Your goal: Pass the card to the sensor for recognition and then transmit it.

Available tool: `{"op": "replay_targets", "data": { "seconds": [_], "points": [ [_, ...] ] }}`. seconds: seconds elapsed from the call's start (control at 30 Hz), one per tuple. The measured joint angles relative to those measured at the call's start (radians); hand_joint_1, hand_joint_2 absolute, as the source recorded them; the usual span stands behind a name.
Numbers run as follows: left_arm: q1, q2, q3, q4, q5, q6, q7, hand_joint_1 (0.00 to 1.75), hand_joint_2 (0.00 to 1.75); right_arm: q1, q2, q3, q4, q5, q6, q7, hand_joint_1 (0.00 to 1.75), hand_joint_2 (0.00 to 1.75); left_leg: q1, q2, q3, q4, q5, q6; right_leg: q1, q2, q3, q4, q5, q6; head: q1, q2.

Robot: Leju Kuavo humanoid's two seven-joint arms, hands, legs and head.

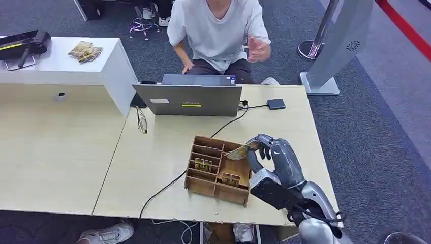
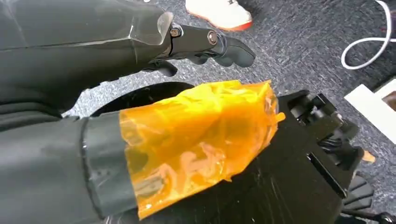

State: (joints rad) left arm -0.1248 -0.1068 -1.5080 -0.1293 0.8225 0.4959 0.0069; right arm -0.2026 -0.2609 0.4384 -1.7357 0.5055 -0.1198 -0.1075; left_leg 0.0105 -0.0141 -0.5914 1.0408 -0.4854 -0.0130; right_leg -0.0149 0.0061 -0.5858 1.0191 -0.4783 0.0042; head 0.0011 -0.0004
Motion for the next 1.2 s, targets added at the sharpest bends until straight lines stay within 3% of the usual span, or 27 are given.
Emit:
{"op": "replay_targets", "data": {
  "seconds": [0.37,0.7,0.87,0.9,0.93,0.97,1.07,1.1,1.2],
  "points": [
    [-0.01,-0.008,-0.009,0.0,-0.079,-0.034,0.019,0.0,0.0,-0.285,0.112,0.063,0.23,0.198,-0.062,0.139,1.75,1.75,0.0,0.0,0.001,0.0,0.001,-0.001,0.0,0.0,0.0,0.0,0.0,0.0,0.0,0.0],
    [-0.024,-0.01,-0.01,0.0,-0.141,-0.058,0.04,0.0,0.0,-0.381,0.163,0.038,0.381,0.424,-0.16,0.231,1.75,1.75,0.0,-0.001,0.0,0.001,0.001,-0.001,0.0,0.0,0.0,0.0,0.0,0.0,0.0,0.0],
    [-0.03,-0.01,-0.01,0.0,-0.175,-0.078,0.046,0.0,0.0,-0.397,0.166,0.022,0.43,0.715,-0.256,0.319,1.75,1.75,0.0,-0.001,0.0,0.001,0.001,-0.001,0.0,0.0,0.0,0.0,0.0,0.0,0.0,0.0],
    [-0.033,-0.01,-0.01,0.0,-0.184,-0.082,0.051,0.0,0.0,-0.398,0.166,0.022,0.438,0.807,-0.269,0.344,0.4,1.75,0.0,-0.001,0.0,0.001,0.001,-0.001,0.0,0.0,0.0,0.0,0.0,0.0,0.0,0.0],
    [-0.035,-0.01,-0.01,0.0,-0.188,-0.087,0.054,0.0,0.0,-0.399,0.166,0.021,0.444,0.866,-0.273,0.36,0.4,1.75,0.0,-0.001,0.0,0.001,0.001,-0.001,0.0,0.0,0.0,0.0,0.0,0.0,0.0,0.0],
    [-0.036,-0.01,-0.01,0.0,-0.193,-0.089,0.054,0.0,0.0,-0.4,0.166,0.018,0.452,0.925,-0.27,0.372,0.0,1.75,0.0,-0.001,0.0,0.001,0.001,-0.001,0.0,0.0,0.0,0.0,0.0,0.0,0.0,0.0],
    [-0.04,-0.01,-0.01,0.0,-0.196,-0.091,0.055,0.0,0.0,-0.411,0.158,0.014,0.481,1.045,-0.222,0.402,0.0,1.75,0.0,-0.001,0.0,0.001,0.001,-0.001,0.0,0.0,0.0,0.0,0.0,0.0,0.0,0.0],
    [-0.04,-0.01,-0.01,0.0,-0.194,-0.092,0.055,0.0,0.0,-0.418,0.15,0.018,0.495,1.056,-0.205,0.419,0.0,0.0,0.0,-0.001,0.0,0.001,0.001,-0.001,0.0,0.0,0.0,0.0,0.0,0.0,0.0,0.0],
    [-0.039,-0.01,-0.01,0.0,-0.191,-0.092,0.055,0.0,0.0,-0.425,0.137,0.022,0.516,1.06,-0.19,0.443,0.0,0.0,0.0,-0.001,0.0,0.001,0.001,-0.001,0.0,0.0,0.0,0.0,0.001,0.0,0.0,0.0]
  ]
}}
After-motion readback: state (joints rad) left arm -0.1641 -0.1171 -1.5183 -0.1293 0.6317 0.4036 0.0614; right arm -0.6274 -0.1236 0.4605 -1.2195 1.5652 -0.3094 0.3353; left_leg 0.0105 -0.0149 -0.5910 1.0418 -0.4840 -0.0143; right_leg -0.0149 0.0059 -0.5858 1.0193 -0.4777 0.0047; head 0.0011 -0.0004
